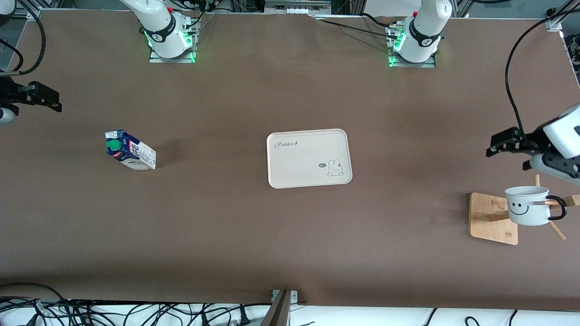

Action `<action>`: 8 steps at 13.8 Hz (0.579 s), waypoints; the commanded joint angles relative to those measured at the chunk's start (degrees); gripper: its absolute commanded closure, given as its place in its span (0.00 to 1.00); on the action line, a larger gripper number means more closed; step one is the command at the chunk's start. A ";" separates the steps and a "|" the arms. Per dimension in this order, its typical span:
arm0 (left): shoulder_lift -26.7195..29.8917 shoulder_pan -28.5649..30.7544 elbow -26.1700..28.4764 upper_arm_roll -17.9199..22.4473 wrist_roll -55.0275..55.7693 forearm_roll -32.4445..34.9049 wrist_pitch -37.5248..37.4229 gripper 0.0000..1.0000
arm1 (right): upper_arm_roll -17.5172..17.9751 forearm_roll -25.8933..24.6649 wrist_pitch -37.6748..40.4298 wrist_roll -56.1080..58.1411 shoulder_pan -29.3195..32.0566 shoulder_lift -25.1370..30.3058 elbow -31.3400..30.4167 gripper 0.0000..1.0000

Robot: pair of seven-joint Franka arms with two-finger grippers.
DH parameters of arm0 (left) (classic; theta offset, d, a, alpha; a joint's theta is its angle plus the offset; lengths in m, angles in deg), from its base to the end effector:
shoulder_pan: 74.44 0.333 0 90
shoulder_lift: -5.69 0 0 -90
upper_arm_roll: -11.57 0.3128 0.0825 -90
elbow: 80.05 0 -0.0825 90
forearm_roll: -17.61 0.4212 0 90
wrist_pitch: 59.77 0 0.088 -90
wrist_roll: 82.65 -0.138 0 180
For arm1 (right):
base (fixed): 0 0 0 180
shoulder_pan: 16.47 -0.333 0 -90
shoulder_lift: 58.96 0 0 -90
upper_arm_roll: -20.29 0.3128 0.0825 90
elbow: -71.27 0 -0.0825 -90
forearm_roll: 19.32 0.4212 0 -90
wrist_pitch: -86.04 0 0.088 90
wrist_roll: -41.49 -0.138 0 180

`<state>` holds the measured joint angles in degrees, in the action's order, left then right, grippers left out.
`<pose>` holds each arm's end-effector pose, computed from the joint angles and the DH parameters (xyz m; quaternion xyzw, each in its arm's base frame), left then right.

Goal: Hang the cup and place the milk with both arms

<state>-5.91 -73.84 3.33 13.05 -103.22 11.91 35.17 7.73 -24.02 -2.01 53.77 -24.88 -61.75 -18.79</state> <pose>0.6585 0.0096 0.5310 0.9866 -0.1565 0.0089 0.0461 0.5961 -0.0523 0.5593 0.9956 0.0710 -0.0474 0.0399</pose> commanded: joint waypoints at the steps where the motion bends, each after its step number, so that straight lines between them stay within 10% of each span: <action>1: 8.84 0.36 9.66 -1.39 1.32 4.72 0.33 0.00 | -1.06 4.41 0.87 0.56 -0.38 -0.63 1.64 0.00; 8: 14.06 0.80 16.72 -1.74 7.64 7.55 1.30 0.00 | -1.15 7.96 0.86 0.64 -0.38 -0.72 1.73 0.00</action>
